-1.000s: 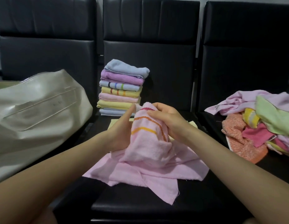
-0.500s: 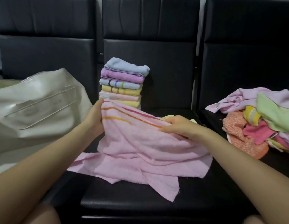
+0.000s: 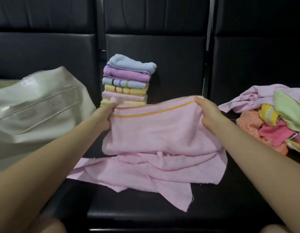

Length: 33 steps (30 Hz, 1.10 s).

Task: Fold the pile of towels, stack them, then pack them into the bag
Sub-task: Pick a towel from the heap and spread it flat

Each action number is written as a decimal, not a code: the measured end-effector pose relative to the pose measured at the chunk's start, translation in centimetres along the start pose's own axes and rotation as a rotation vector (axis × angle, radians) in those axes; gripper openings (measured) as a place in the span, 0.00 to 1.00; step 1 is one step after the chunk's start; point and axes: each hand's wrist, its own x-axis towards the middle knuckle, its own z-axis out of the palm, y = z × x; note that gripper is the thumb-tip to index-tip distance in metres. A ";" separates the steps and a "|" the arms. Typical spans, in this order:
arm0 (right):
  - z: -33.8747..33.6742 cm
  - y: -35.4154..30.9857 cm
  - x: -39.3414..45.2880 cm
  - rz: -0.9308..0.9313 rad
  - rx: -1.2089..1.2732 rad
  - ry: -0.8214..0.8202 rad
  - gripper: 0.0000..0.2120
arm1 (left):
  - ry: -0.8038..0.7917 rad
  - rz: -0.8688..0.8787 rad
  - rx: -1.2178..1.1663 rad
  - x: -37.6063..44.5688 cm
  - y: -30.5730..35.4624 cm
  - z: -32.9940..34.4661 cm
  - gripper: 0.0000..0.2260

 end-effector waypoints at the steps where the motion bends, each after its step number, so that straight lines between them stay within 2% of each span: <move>1: 0.1 -0.3 0.5 -0.035 0.015 0.019 0.08 | 0.015 0.061 -0.021 0.5 0.4 0.2 0.03; 3: 0.1 -0.3 0.9 -0.065 -0.036 0.024 0.11 | 0.033 0.164 -0.003 1.7 0.4 0.2 0.06; 5: -0.4 0.6 1.2 0.008 -0.147 -0.051 0.09 | 0.048 0.224 0.187 2.7 -1.0 -0.3 0.04; 7: -1.5 1.8 1.5 0.105 -0.315 -0.064 0.08 | 0.026 0.189 0.393 2.7 -2.8 -1.0 0.13; 10: -2.7 1.5 0.8 0.089 -0.534 0.017 0.04 | 0.076 0.210 0.607 1.7 -4.2 -1.6 0.22; 12: -3.4 1.4 0.0 0.112 -0.551 0.082 0.09 | 0.106 0.237 0.711 0.0 -4.6 -1.7 0.30; 13: -3.9 1.6 -0.4 0.124 -0.588 0.095 0.10 | 0.107 0.247 0.761 -1.1 -4.8 -1.7 0.31; 14: -4.3 1.8 -1.1 0.114 -0.634 0.097 0.10 | 0.108 0.259 0.799 -2.1 -4.9 -1.5 0.29; 16: -4.9 2.0 -2.5 0.061 -0.724 0.067 0.04 | 0.119 0.316 0.848 -3.8 -4.9 -1.2 0.18; 17: -5.1 2.0 -3.2 0.026 -0.767 0.056 0.10 | 0.142 0.372 0.880 -5.0 -4.7 -0.9 0.11; 18: -5.3 1.9 -3.9 -0.003 -0.819 0.054 0.19 | 0.162 0.440 0.907 -5.9 -4.5 -0.9 0.08; 19: -5.2 1.8 -4.9 -0.028 -0.890 0.071 0.24 | 0.178 0.494 0.931 -6.8 -4.3 -0.9 0.08; 20: -5.2 1.8 -5.9 -0.089 -0.989 0.100 0.25 | 0.180 0.528 0.949 -7.6 -4.2 -1.0 0.09; 22: -4.4 1.8 -8.5 -0.312 -1.132 0.112 0.18 | 0.133 0.536 0.978 -9.0 -4.2 -1.3 0.14; 24: -3.4 1.8 -11.5 -0.444 -1.073 -0.044 0.05 | 0.033 0.472 1.047 -10.1 -4.4 -1.4 0.19; 25: -2.9 1.9 -13.1 -0.434 -1.038 -0.204 0.02 | -0.020 0.423 1.112 -10.4 -4.5 -1.5 0.20; 27: -2.0 2.5 -16.5 -0.349 -1.078 -0.564 0.03 | -0.053 0.387 1.273 -10.9 -5.1 -1.5 0.23; 29: -1.6 3.6 -18.8 -0.332 -1.260 -0.764 0.07 | -0.001 0.427 1.374 -11.3 -6.1 -1.4 0.24; 31: -1.8 4.6 -19.3 -0.385 -1.343 -0.753 0.08 | 0.028 0.455 1.436 -11.3 -6.9 -1.4 0.23; 33: -2.1 4.9 -19.2 -0.402 -1.275 -0.701 0.04 | 0.003 0.399 1.397 -11.2 -7.2 -1.1 0.22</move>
